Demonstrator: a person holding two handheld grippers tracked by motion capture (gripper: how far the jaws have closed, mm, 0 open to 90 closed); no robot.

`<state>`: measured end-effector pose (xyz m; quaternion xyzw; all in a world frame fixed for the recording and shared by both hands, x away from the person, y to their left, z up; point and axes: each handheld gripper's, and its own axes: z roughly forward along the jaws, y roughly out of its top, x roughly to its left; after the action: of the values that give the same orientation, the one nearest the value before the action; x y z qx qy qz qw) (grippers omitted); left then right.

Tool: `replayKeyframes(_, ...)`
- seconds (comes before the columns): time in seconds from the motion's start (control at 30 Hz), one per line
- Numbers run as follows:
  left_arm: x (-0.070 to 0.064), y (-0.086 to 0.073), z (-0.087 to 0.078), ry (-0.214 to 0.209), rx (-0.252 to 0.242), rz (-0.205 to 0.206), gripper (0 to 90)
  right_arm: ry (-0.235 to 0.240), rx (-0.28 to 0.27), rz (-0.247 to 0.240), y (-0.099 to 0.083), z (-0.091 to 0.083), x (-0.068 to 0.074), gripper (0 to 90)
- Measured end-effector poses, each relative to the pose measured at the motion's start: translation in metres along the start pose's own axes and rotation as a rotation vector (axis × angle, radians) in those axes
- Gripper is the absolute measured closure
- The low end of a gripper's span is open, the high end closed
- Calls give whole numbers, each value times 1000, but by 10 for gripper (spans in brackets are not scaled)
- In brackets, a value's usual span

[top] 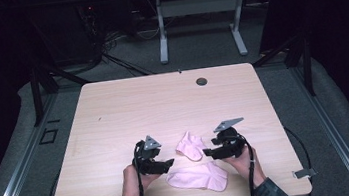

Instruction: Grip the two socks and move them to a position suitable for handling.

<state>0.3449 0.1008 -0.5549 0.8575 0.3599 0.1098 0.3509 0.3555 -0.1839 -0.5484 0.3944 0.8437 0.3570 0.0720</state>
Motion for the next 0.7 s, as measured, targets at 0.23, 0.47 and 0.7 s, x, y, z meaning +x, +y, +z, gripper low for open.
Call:
replayKeyframes(0.23, 4, 9, 26, -40, 61, 38, 497, 24, 62, 7, 12, 25, -7, 525)
replayKeyframes(0.47, 4, 18, 37, -56, 62, 52, 542, 27, 77, 14, 13, 34, -10, 605)
replayKeyframes(0.7, 3, 25, 46, -73, 47, 81, 710, 23, 81, -10, 14, 38, -8, 725)
